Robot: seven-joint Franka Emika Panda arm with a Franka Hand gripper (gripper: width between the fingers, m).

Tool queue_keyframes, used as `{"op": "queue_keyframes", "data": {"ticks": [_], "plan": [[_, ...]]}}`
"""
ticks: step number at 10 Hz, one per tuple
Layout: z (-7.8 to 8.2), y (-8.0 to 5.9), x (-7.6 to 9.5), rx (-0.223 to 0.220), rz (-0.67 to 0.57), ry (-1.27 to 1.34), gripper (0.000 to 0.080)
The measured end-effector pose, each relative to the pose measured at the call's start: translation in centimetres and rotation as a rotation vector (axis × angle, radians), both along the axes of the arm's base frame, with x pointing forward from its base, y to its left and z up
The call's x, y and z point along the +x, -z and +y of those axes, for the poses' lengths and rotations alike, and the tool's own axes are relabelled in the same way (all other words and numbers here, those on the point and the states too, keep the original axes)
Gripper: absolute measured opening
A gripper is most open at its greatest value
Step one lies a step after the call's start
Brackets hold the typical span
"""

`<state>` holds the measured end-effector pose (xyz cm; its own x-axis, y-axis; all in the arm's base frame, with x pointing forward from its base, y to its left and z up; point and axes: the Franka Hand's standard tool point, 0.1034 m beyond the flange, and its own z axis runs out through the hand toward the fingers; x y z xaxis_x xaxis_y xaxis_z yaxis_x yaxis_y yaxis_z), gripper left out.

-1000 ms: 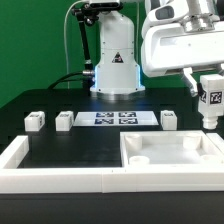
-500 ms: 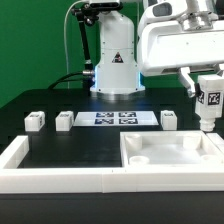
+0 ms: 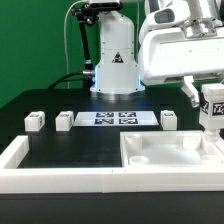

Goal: Assemble square table

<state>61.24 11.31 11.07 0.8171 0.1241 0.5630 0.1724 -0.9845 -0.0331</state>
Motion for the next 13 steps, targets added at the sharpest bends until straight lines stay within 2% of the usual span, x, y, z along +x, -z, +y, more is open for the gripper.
{"op": "queue_keyframes", "data": {"ticks": [2, 3, 6, 13], "plan": [[-0.1, 1.0, 0.3, -0.002, 0.004, 0.000, 0.0290], [-0.2, 2.0, 0.1, -0.004, 0.006, 0.001, 0.0290], [-0.1, 3.7, -0.5, -0.004, 0.013, 0.003, 0.0290], [0.2, 4.5, -0.7, -0.004, 0.023, 0.000, 0.0306]]}}
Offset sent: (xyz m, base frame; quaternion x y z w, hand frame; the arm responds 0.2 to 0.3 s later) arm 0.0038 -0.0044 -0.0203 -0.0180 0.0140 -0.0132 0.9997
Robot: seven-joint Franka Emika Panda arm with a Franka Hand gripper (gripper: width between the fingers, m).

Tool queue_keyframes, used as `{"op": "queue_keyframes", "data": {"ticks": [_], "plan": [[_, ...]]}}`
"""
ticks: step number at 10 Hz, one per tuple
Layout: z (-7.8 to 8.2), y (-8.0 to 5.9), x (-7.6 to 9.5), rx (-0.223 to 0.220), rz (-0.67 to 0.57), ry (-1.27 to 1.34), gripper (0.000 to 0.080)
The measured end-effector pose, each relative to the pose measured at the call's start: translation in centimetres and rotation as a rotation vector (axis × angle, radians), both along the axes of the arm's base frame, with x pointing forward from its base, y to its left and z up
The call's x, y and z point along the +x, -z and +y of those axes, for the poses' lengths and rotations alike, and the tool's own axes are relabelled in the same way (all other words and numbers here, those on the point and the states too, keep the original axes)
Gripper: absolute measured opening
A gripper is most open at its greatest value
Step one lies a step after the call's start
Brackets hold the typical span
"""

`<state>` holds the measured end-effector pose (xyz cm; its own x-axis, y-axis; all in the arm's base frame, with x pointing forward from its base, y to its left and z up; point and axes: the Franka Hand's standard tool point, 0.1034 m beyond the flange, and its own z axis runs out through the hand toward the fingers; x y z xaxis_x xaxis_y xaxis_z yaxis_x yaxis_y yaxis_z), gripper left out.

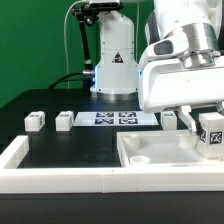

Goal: Assemble square table

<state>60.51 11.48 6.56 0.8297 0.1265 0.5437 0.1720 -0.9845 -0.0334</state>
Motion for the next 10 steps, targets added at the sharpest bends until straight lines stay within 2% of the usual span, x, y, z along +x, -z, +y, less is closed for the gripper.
{"op": "queue_keyframes", "data": {"ticks": [1, 2, 3, 6, 10], "plan": [[0.0, 0.0, 0.0, 0.000, 0.000, 0.000, 0.0495], [0.0, 0.0, 0.0, 0.000, 0.000, 0.000, 0.0600], [0.0, 0.1, 0.0, 0.000, 0.001, 0.000, 0.0636], [0.0, 0.0, 0.0, 0.000, 0.004, 0.000, 0.0647], [0.0, -3.6, 0.9, 0.003, 0.020, -0.007, 0.0649]]}}
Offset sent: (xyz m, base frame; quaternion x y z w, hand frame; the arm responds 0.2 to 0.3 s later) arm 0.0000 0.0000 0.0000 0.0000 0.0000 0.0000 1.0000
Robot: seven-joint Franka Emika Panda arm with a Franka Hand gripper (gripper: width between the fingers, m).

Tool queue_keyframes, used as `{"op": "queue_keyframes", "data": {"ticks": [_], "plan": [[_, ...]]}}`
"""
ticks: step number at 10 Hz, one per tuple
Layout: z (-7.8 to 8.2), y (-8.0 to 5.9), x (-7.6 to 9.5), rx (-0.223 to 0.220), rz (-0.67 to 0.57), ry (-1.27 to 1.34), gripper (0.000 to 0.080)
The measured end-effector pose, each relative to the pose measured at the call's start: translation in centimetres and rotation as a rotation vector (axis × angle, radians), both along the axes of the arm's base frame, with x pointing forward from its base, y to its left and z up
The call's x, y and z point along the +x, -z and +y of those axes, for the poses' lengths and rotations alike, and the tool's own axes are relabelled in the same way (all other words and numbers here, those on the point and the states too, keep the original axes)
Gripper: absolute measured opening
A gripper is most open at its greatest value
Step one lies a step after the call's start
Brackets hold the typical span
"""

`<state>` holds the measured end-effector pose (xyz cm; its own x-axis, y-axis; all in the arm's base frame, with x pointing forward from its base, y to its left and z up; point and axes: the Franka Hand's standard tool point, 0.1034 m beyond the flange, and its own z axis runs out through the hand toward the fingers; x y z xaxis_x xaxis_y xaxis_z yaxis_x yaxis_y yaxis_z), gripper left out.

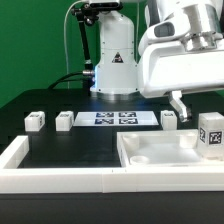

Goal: Assemble square table

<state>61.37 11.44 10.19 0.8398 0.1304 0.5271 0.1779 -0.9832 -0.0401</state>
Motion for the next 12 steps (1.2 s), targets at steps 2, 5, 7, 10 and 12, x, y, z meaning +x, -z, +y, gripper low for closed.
{"op": "queue_keyframes", "data": {"ticks": [2, 5, 7, 10, 12], "plan": [[0.1, 0.4, -0.3, 0.000, 0.034, -0.005, 0.0649], [-0.3, 1.2, -0.3, -0.002, 0.247, -0.022, 0.0649], [-0.5, 0.9, 0.3, 0.003, 0.390, -0.032, 0.0649], [-0.1, 1.4, -0.3, 0.012, 0.553, -0.041, 0.0649], [0.0, 1.6, 0.0, 0.016, 0.617, -0.050, 0.0649]]}}
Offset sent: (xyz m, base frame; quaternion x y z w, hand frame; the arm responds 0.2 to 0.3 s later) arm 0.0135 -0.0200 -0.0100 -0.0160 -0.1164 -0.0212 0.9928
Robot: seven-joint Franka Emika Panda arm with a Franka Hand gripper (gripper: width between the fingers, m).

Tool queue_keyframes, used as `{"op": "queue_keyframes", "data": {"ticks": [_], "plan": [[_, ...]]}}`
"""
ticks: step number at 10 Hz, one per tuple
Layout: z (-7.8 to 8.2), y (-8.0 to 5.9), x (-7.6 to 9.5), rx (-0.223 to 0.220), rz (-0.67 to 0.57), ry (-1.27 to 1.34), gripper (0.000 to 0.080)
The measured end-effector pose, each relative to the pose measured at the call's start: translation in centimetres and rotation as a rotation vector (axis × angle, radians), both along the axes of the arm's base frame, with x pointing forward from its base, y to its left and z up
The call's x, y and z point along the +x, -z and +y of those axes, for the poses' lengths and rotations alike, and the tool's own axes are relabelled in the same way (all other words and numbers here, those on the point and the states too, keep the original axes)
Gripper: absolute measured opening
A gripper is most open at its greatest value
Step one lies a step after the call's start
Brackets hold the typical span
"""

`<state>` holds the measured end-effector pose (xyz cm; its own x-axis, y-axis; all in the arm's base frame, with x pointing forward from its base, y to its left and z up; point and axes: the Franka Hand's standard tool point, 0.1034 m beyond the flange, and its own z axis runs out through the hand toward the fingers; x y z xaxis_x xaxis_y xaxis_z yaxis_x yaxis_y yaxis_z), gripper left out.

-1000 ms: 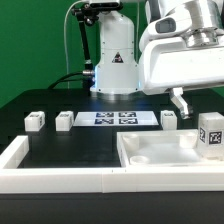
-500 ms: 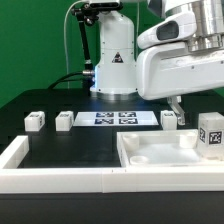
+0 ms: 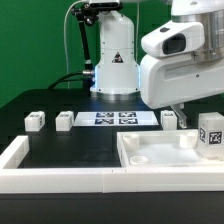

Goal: Assemble square table

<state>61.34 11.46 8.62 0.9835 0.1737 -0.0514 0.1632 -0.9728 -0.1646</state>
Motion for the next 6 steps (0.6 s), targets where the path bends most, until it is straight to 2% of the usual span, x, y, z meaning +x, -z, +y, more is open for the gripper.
{"op": "queue_keyframes", "data": {"ticks": [2, 3, 4, 5, 6], "plan": [[-0.02, 0.07, 0.37, 0.000, -0.026, 0.002, 0.0639], [-0.01, 0.07, 0.36, 0.000, -0.025, 0.002, 0.0450], [-0.01, 0.08, 0.36, 0.000, -0.025, 0.002, 0.0450], [-0.03, 0.05, 0.39, 0.000, -0.026, 0.003, 0.0291], [-0.05, 0.04, 0.40, 0.000, -0.026, 0.003, 0.0294]]}}
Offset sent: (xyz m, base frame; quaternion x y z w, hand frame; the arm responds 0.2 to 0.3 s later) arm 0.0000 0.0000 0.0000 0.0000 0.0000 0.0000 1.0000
